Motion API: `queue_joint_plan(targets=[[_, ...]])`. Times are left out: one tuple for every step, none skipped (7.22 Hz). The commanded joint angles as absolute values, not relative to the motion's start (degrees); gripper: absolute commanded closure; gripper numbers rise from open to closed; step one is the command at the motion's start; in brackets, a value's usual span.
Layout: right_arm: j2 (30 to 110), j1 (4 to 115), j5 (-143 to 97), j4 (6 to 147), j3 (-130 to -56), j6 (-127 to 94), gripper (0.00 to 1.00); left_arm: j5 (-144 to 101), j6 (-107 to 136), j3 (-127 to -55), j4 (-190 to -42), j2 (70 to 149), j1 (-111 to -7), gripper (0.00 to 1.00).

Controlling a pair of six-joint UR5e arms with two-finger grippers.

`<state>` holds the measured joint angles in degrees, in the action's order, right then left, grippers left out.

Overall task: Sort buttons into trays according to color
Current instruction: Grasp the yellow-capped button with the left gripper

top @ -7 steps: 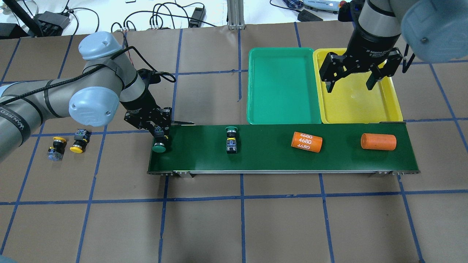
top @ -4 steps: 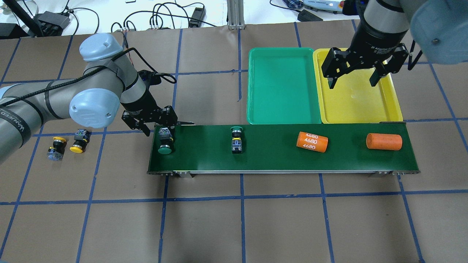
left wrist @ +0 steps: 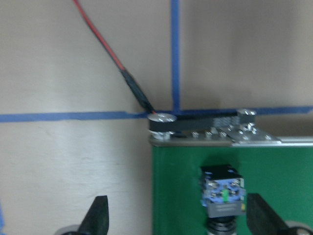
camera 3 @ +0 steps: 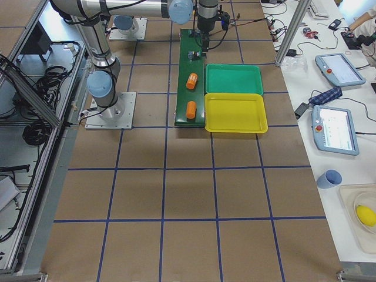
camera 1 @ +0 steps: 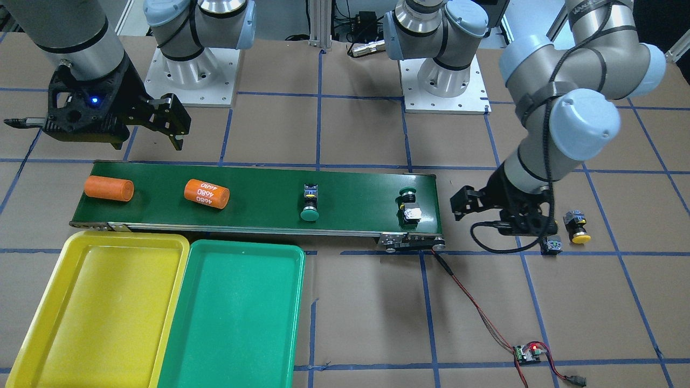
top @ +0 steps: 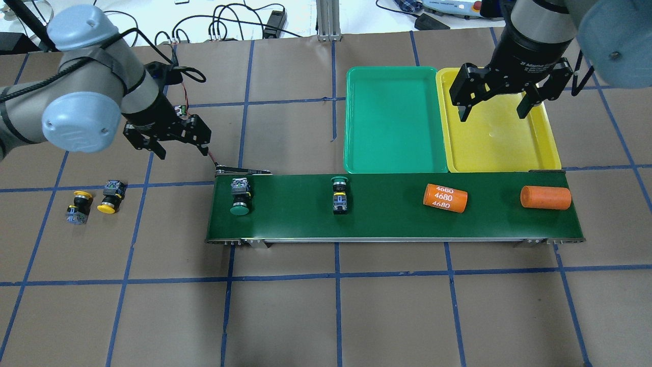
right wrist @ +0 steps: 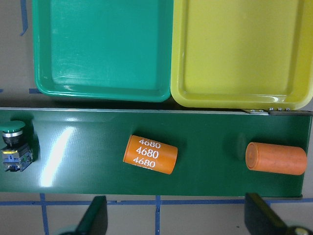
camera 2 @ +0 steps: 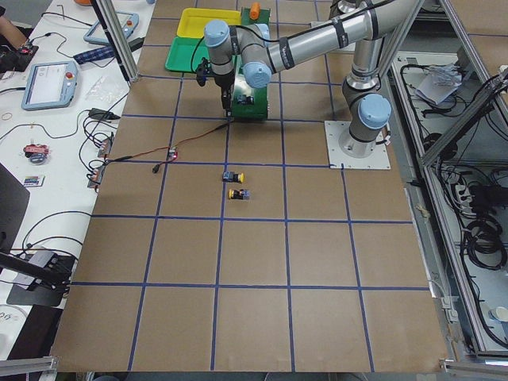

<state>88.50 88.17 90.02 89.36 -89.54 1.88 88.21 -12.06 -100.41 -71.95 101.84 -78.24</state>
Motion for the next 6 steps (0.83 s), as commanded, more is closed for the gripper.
queue_joint_plan(targets=[[88.7,88.3,89.8,89.1,-90.2,1.7,0.0,89.3,-24.9,-100.7,-71.5,103.8,-66.5,0.0],[89.6,88.2,89.9,89.5,-90.1,3.0,0.0,89.2,-29.1,-101.3,-71.2,105.6,-62.9,0.0],[89.3,88.0,90.2,90.2,-90.3,3.2,0.0,89.2,-32.2,-101.7,-66.7,107.7,-61.9,0.0],[87.9,88.0,90.1,89.1,-90.4,2.5,0.0,89.3,-34.9,-102.4,-63.2,109.5,-61.5,0.0],[86.3,88.0,90.3,90.3,-90.4,3.1,0.0,89.4,-38.1,-103.2,-60.0,111.8,-60.8,0.0],[85.4,88.0,89.8,95.4,-90.4,3.0,0.0,91.1,-40.4,-103.7,-59.2,113.2,-60.3,0.0]])
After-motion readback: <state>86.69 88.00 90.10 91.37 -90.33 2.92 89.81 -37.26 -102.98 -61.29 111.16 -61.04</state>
